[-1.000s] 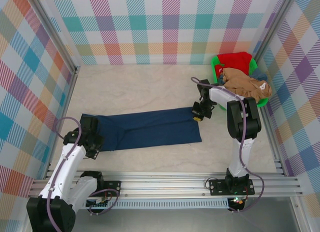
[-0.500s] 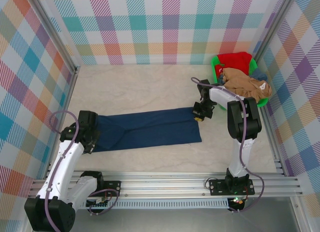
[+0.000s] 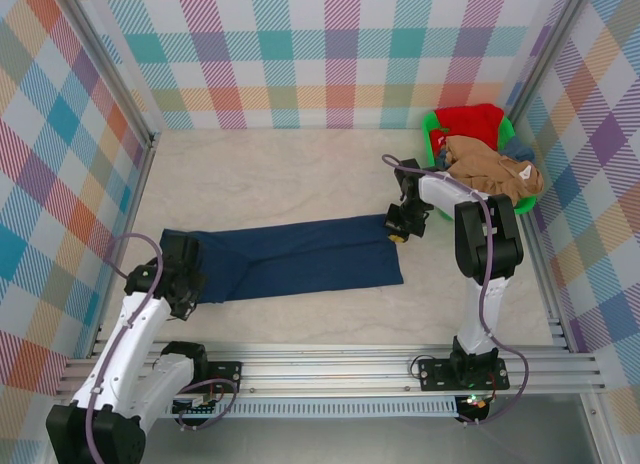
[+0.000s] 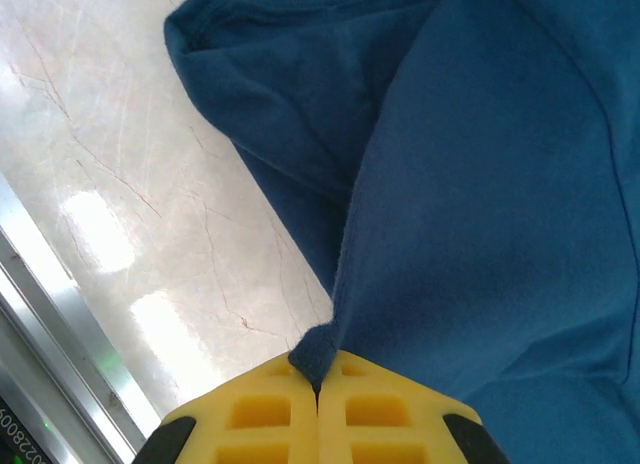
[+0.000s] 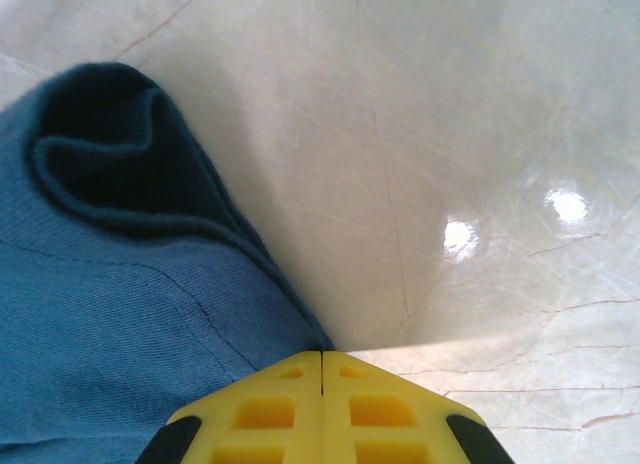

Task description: Fold and stack the t-shirts

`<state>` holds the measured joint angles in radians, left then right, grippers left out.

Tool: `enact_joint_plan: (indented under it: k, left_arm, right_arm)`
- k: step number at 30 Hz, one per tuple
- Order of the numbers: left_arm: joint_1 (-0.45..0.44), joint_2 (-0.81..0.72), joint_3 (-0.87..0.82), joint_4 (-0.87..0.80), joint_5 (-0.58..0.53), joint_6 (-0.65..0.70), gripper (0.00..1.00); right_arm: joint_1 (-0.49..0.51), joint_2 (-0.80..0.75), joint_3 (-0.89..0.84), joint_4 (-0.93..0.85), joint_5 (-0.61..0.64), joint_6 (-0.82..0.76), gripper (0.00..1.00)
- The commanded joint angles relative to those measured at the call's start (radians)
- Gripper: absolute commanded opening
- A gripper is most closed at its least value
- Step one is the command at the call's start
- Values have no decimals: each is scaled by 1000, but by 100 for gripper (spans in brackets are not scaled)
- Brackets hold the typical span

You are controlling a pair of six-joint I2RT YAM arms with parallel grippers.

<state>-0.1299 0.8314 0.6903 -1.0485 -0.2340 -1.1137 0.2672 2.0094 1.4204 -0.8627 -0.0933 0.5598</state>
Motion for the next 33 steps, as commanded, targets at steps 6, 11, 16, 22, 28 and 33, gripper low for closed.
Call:
enact_joint_plan:
  k: [6,11,16,22,28,33]
  left_arm:
    - [-99,-10,-48,-22,28,-69,0]
    - [-112,12,-66,-12,19,-75,0]
    - [-112,74,-24,-52,-24,-22,35]
    - [-211,111,76,-9,-56,131,43]
    - [-415,307,54,149,-13,270,47]
    - [-422,447,56,144,-95,397,48]
  right_arm:
    - [0,-14,0,-18,6,-14,0]
    - [9,-24,12,-23,20,-31,5]
    - [30,-88,-8,-22,52,-48,27]
    - [57,-211,-101,16,69,-41,30]
    - [95,-239,-167,51,39,-38,31]
    - [102,-242,-173,54,28,-29,31]
